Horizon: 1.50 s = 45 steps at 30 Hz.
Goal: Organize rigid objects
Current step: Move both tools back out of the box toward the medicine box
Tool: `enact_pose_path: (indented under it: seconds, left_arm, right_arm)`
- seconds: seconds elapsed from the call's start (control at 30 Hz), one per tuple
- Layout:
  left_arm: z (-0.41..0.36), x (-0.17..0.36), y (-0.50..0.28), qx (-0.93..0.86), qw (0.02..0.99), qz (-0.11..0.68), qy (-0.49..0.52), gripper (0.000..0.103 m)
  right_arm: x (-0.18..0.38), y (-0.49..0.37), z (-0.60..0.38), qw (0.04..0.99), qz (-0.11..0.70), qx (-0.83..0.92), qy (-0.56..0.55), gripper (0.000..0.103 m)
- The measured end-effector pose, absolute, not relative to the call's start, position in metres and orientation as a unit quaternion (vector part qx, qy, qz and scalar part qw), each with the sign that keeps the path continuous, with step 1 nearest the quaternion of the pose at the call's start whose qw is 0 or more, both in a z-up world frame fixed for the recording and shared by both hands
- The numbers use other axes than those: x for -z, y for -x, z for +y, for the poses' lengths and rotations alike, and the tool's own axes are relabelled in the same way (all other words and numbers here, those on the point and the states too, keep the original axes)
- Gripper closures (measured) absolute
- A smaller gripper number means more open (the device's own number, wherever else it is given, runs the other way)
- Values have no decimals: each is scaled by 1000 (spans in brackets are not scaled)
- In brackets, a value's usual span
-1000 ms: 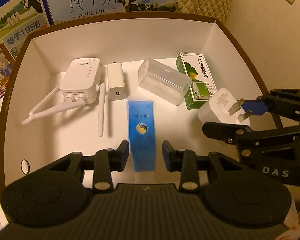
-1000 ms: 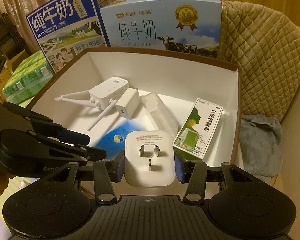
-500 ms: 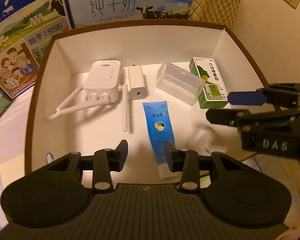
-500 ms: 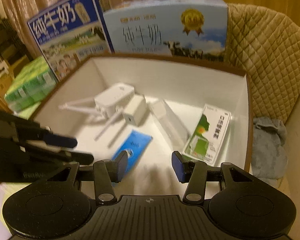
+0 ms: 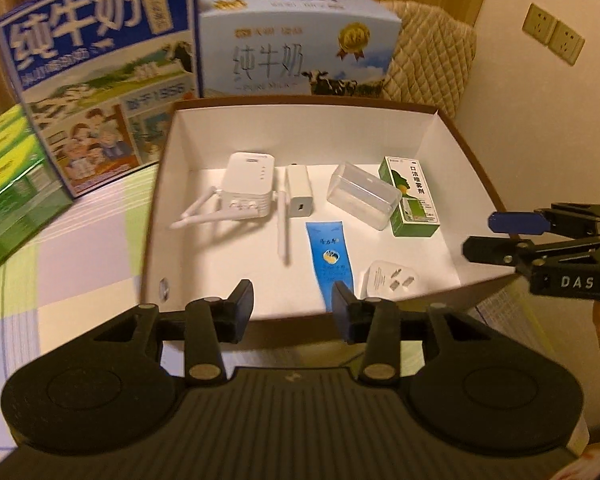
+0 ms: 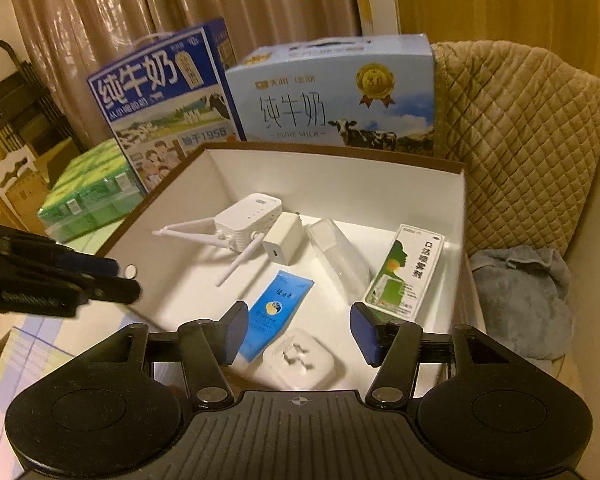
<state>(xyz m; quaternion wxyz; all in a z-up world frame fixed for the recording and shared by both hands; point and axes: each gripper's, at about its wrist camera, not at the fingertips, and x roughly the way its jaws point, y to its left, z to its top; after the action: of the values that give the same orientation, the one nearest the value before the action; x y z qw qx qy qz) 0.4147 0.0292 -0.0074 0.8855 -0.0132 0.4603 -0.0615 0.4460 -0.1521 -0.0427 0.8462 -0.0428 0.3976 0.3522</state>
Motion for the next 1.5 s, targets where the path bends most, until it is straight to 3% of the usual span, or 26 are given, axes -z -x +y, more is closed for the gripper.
enact_pose_path:
  seconds: [0.27, 0.7, 0.97, 1.5]
  left_arm:
    - [59, 4, -347, 24, 886, 463, 27, 61]
    - [82, 45, -261, -30, 856, 509, 92, 61]
    - [86, 66, -231, -55, 841, 527, 107, 61]
    - [102, 83, -192, -87, 828, 541, 119, 61]
  right_arm:
    - [39, -400, -173, 834, 394, -384, 45, 49]
    - [74, -334, -157, 787, 442, -421, 86, 47]
    - [94, -314, -143, 769, 458, -429, 118, 38]
    - [131, -317, -118, 744, 455, -460, 167, 37]
